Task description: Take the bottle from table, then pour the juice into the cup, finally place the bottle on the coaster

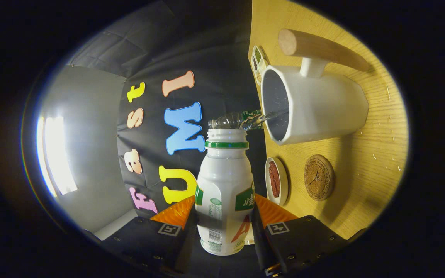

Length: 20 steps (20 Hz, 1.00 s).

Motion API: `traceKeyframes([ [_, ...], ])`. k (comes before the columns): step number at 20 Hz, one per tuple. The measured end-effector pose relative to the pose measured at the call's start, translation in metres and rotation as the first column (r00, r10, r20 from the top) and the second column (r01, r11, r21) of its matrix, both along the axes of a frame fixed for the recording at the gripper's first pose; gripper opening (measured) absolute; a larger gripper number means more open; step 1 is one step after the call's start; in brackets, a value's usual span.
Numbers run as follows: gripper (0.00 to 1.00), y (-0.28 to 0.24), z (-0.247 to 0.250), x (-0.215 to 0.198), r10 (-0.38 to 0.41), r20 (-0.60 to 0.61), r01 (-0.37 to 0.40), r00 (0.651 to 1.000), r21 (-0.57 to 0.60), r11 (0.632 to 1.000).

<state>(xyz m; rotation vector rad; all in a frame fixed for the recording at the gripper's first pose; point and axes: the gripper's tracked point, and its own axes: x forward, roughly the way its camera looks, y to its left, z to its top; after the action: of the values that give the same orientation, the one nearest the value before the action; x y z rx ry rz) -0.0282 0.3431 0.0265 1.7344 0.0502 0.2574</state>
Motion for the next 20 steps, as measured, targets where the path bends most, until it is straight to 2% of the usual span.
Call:
traceKeyframes([
  [20,0.66,-0.006,0.015,0.004,-0.007,0.025,0.006,1.0,0.068,0.998],
])
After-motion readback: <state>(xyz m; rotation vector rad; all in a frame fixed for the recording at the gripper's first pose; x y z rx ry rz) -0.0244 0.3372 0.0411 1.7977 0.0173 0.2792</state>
